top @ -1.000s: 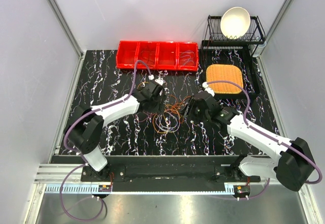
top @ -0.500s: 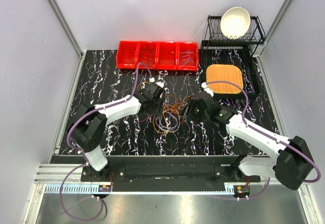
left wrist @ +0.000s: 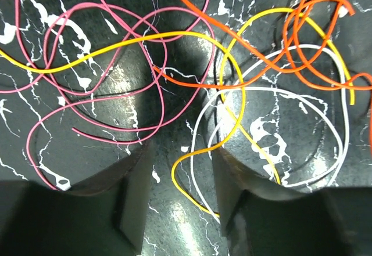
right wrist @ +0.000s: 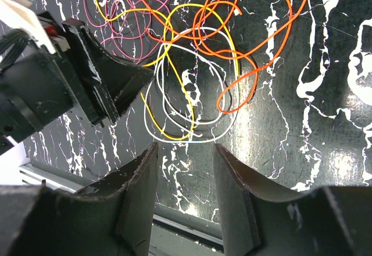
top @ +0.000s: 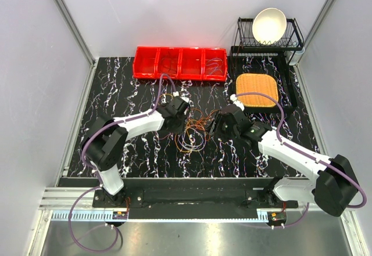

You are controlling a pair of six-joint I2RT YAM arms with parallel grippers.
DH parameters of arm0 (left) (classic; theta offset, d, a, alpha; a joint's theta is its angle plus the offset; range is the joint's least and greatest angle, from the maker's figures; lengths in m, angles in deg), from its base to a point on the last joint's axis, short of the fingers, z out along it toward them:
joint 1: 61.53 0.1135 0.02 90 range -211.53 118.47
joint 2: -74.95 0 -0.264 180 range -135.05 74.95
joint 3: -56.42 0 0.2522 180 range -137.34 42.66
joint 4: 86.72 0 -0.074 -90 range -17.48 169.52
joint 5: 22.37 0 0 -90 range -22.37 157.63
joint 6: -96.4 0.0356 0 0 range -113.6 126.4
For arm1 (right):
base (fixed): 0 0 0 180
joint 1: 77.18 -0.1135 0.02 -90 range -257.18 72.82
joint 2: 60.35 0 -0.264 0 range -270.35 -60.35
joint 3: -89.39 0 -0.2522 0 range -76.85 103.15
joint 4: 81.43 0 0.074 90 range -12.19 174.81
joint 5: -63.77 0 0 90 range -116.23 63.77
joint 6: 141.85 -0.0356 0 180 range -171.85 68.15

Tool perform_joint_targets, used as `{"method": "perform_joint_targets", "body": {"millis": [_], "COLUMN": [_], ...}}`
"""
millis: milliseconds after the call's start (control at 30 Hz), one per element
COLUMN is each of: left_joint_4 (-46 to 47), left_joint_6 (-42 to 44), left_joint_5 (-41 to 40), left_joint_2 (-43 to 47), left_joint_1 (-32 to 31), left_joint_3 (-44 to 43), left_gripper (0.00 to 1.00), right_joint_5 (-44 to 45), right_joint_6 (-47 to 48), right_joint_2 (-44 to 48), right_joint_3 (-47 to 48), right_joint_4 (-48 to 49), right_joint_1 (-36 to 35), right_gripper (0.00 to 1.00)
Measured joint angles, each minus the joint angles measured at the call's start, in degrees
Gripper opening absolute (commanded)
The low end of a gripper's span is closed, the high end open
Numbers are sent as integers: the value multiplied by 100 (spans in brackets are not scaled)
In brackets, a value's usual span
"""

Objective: Untangle the cables

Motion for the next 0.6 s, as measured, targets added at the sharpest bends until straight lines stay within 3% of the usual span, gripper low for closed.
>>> {"method": "perform_joint_targets", "body": {"millis": [67, 100, 333, 600], "left_joint_4": [2, 0, -518, -1742], "left_joint_6": [13, 24, 155, 363], "left_joint_5": [7, 9, -162, -474], "left_joint_2": [-35, -44, -15, 1182], "left_joint_1": [-2, -7, -118, -293], "left_joint_3": [0, 0, -485, -2830], "left_gripper": [19, 0, 0, 0], "right_joint_5": [0, 0, -15, -15], "right_joint_6": [0, -2, -2, 22], "right_joint_2": [0, 0, -35, 118], "right_joint_3": [0, 0, 0, 0], "right_joint_4": [0, 0, 4, 0], "right_joint_1": [0, 0, 0, 0], "right_gripper": [48, 48, 48, 48]}}
